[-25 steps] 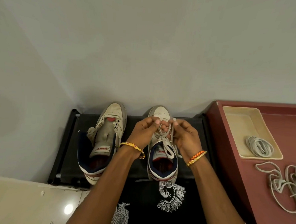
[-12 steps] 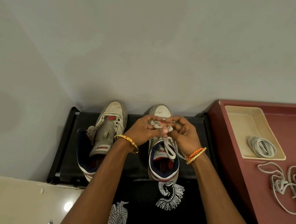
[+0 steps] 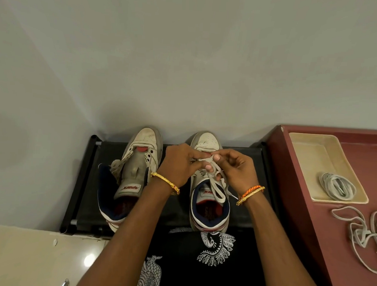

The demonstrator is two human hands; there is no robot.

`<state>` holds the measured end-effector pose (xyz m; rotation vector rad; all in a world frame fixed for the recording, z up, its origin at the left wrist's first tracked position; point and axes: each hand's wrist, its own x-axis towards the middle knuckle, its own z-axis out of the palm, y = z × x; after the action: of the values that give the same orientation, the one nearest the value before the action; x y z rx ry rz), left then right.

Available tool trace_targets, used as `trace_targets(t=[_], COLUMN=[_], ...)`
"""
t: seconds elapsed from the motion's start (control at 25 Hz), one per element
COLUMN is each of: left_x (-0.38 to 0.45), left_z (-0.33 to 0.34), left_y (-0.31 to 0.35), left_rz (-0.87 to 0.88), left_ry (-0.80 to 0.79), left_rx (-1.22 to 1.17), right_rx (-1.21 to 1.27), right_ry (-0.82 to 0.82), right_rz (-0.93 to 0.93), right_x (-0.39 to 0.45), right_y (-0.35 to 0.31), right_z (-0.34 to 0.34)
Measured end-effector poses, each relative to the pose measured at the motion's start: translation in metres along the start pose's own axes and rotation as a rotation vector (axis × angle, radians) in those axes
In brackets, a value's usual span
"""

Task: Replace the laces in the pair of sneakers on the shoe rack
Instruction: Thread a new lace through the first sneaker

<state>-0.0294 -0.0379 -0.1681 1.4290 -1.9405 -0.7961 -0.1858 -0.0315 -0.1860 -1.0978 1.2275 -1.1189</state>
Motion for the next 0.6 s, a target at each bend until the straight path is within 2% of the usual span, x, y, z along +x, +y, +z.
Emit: trace_targets(t=[0.08,0.16,0.28,0.36,0.48,0.6], left_x=[0.003,0.003,0.003,0.001,-0.005,-0.009], left_z=[0.001,0.002,0.001,0.003,0.01,0.009], left_y=[-0.003,-0.004,-0.009,-0.011,-0.004,0.004], left_rz=[0.202,0.331,0.458,0.475,0.321,-0.101], left_ry=[0.066,0.121,0.189,0.2,0.202,0.037], left_rx=[0.172,0.284,0.467,0.55,0.516,0.227], right_rx=[-0.001,-0.029,-0.07,-0.1,-0.069,-0.18], right_ry=[0.019,0.023,0.026,0.021,0.048,0.17], right_rz=[0.044,0.078,0.124,0.152,0.151,0.034], right_x=[0.001,0.002,0.004,0.005,0.004,0.006], right_y=[0.001,0.001,0.001,0.0,-0.002,0.001], right_z=[0.001,0.002,0.001,0.003,0.004,-0.005])
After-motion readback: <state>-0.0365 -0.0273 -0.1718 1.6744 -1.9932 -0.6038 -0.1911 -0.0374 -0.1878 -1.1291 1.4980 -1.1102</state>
